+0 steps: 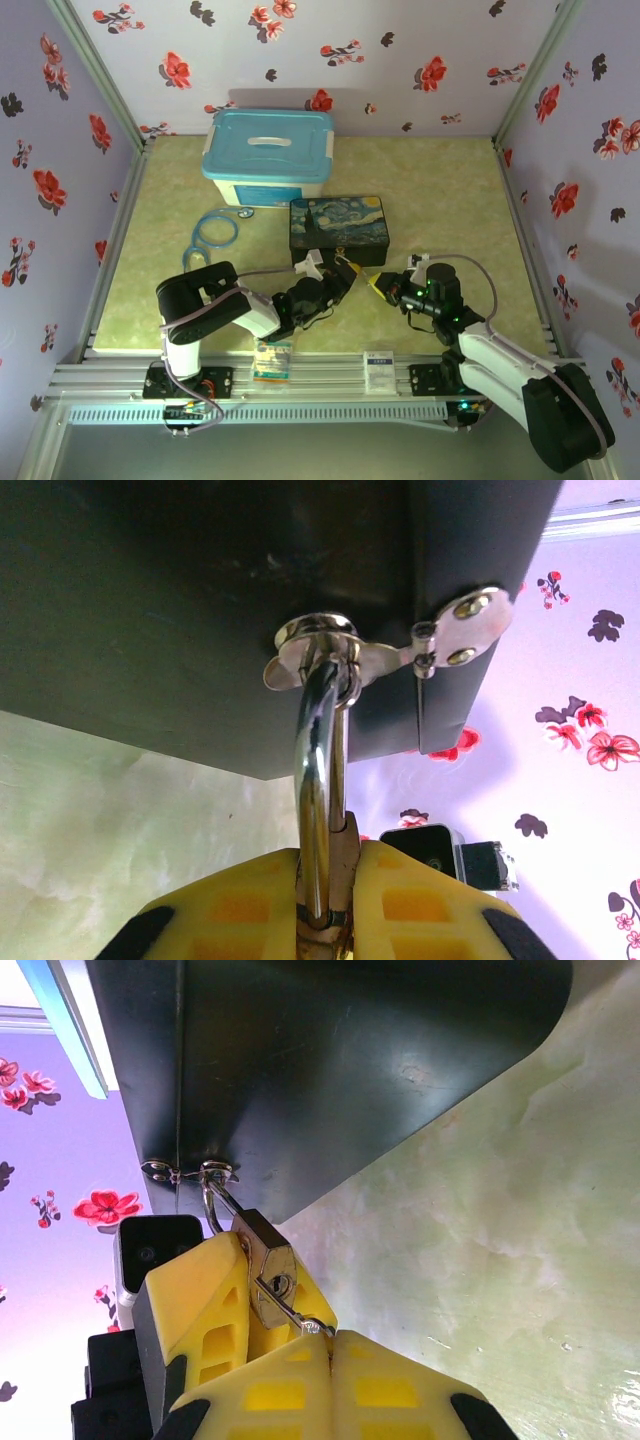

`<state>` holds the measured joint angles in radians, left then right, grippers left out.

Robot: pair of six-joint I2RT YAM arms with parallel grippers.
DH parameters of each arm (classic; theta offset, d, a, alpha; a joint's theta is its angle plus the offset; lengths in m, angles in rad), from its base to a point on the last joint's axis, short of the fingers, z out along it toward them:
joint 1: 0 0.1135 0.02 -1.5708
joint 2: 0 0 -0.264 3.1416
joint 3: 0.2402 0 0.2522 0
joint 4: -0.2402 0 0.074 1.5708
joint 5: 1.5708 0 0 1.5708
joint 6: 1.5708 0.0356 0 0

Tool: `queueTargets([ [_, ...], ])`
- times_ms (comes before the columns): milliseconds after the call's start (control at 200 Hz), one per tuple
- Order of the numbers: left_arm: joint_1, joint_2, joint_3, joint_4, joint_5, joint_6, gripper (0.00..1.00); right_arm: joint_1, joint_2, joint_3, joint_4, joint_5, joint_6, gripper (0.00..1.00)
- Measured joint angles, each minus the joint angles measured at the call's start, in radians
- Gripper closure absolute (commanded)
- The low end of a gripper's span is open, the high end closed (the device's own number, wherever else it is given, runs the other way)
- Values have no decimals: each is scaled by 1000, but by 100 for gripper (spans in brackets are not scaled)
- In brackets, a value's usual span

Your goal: Unlock the padlock with the key

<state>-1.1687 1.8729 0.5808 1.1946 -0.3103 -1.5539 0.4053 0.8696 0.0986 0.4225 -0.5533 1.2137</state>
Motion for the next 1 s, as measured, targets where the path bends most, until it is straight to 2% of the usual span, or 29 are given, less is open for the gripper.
queueTargets([
  [1000,2,0,13,-2,0,-1,100,0,-81,-11,-76,14,-10,100],
])
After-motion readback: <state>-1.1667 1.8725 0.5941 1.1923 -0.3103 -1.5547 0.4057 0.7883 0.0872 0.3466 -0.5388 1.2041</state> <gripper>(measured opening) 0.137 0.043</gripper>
